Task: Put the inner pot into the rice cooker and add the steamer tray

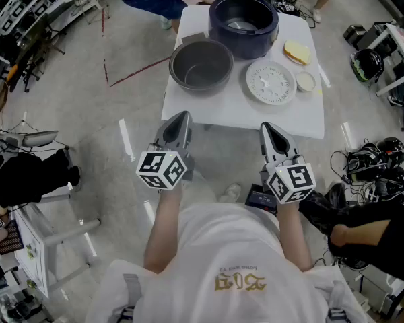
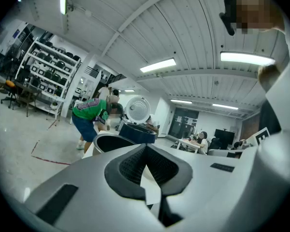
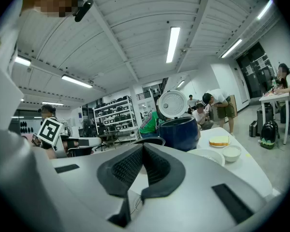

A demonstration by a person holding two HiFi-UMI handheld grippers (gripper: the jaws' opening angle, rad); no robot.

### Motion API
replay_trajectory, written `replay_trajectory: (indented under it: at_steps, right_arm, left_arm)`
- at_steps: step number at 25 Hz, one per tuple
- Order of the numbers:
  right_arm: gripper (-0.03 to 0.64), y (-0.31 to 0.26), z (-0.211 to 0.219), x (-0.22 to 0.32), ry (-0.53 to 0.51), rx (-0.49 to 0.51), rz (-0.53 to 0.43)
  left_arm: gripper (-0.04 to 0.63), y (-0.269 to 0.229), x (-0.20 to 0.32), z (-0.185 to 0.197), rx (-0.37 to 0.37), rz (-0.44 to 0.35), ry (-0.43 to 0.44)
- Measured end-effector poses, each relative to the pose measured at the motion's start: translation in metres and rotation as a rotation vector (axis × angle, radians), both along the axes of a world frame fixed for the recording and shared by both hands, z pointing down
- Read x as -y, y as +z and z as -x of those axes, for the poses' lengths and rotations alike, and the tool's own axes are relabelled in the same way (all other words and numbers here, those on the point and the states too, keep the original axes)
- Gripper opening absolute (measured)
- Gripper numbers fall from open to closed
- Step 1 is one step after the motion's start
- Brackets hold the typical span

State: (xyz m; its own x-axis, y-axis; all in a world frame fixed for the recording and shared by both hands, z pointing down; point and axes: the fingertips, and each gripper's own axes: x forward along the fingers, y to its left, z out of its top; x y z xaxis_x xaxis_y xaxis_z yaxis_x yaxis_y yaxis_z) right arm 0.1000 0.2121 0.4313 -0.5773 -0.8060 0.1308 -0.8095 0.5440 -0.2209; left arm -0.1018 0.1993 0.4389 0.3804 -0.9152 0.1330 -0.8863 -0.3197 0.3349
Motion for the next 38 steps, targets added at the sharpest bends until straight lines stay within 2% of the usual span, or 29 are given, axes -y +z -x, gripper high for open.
replay_trajectory:
  at_steps: [12,15,16,17,18,25,28,33,38]
  right_arm:
    - [0.009,-0.006,-0.007,-0.010,-0.011,0.033,-0.009]
    - [0.011,-0.010,-0.012,-0.011,-0.023,0.111,0.000]
    - [0.039,-0.010,-0.012,-0.011,-0.032,0.137,0.013]
    - [0.114,-0.010,-0.012,-0.011,-0.042,0.157,0.029]
    - [0.161,-0.010,-0.012,-0.011,-0.049,0.171,0.043]
    - [0.173,-0.001,-0.007,0.004,-0.052,0.218,0.081]
    - [0.173,0.009,0.000,0.019,-0.063,0.219,0.101]
    - [0.172,0.010,0.027,0.050,-0.056,0.206,0.140]
    - [0.176,0.016,0.047,0.087,-0.003,0.205,0.178]
  left_arm:
    - [0.017,-0.003,-0.013,-0.001,0.003,0.001,-0.018]
    - [0.018,-0.003,-0.012,-0.005,-0.079,0.011,0.001]
    - [0.101,-0.002,-0.011,-0.005,-0.126,0.023,0.009]
    - [0.168,-0.003,-0.010,-0.004,-0.165,0.033,0.011]
    - [0.186,-0.003,-0.011,-0.002,-0.187,0.040,0.005]
    - [0.196,0.000,-0.012,0.021,-0.127,0.059,-0.063]
    - [0.201,0.007,-0.001,0.032,-0.152,0.060,-0.078]
    - [0.201,0.011,0.037,0.062,-0.161,0.082,-0.085]
    - [0.201,0.021,0.083,0.088,-0.164,0.103,-0.055]
